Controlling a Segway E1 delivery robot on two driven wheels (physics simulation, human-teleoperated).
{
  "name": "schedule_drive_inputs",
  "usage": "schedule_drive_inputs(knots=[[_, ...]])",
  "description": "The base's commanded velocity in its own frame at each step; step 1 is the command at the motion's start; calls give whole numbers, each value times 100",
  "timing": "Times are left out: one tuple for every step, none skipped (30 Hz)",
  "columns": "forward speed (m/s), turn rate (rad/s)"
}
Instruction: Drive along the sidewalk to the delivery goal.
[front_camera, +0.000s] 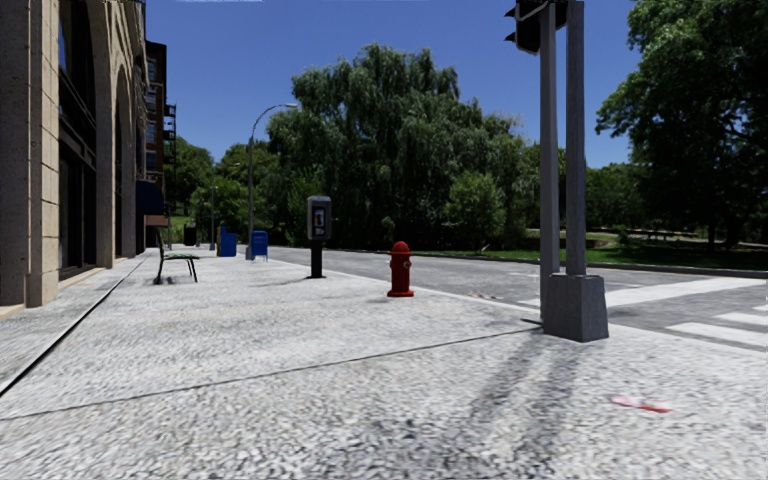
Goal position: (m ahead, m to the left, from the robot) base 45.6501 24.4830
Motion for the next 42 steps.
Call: schedule_drive_inputs(knots=[[200, 37], [200, 37], [200, 37], [200, 37], [200, 37], [200, 37], [200, 38], [200, 38], [200, 39], [200, 39], [200, 39], [200, 39], [200, 40], [200, 41], [200, 41], [200, 41], [200, 42], [200, 42], [200, 42], [200, 42], [200, 42], [200, 42], [200, 42], [200, 42], [200, 42], [200, 42], [200, 42], [200, 42], [200, 41], [200, 35], [200, 25], [200, 2], [200, 0], [200, 0], [200, 0], [200, 0], [200, 0], [200, 0], [200, 0], [200, 0], [200, 0], [200, 0]])
